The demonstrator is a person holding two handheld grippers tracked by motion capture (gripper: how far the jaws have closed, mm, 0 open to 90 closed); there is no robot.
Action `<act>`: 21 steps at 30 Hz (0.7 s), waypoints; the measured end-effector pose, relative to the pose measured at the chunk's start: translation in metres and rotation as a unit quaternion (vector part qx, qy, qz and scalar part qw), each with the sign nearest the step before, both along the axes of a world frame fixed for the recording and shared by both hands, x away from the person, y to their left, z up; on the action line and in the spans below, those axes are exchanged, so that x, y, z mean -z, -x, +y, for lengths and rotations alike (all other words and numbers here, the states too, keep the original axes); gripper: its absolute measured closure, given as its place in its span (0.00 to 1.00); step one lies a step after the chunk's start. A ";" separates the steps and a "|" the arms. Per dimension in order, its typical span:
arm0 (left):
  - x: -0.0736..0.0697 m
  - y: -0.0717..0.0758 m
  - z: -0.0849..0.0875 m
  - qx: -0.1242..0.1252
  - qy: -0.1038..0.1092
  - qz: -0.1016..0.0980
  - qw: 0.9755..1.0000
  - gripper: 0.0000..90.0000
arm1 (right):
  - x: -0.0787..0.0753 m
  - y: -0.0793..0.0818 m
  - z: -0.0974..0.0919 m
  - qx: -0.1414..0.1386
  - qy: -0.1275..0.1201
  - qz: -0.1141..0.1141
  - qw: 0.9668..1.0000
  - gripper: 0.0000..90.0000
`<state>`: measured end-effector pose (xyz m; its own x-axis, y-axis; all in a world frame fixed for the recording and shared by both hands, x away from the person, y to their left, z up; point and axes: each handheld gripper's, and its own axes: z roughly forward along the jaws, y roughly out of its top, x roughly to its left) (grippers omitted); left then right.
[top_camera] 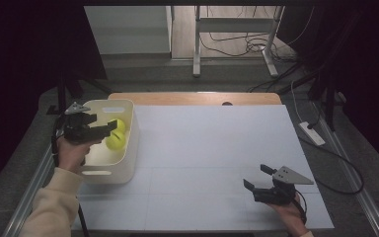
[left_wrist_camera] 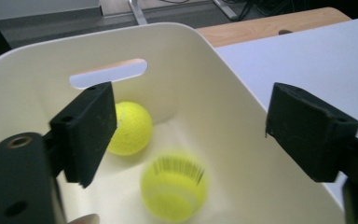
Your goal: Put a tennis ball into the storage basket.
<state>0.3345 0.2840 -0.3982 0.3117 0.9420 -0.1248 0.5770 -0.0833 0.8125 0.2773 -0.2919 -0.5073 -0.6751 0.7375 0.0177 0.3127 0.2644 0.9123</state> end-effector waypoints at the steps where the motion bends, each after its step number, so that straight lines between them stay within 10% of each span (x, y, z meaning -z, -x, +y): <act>1: -0.001 0.000 0.000 0.000 0.002 -0.001 1.000 0.17 | 0.000 0.000 0.000 0.000 0.000 0.000 1.000 0.15; 14: -0.008 0.012 -0.006 0.033 0.029 -0.026 0.999 0.13 | 0.000 0.000 0.000 0.000 0.000 0.001 1.000 0.15; 21: -0.011 0.025 -0.021 0.088 0.045 -0.050 0.994 0.12 | 0.000 0.001 0.000 0.000 0.000 -0.001 1.000 0.15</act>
<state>0.3095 0.2627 -0.3873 0.4850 0.8585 -0.1664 0.4756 -0.0993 0.8740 0.2768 -0.2920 -0.5072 -0.6750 0.7376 0.0174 0.3117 0.2638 0.9128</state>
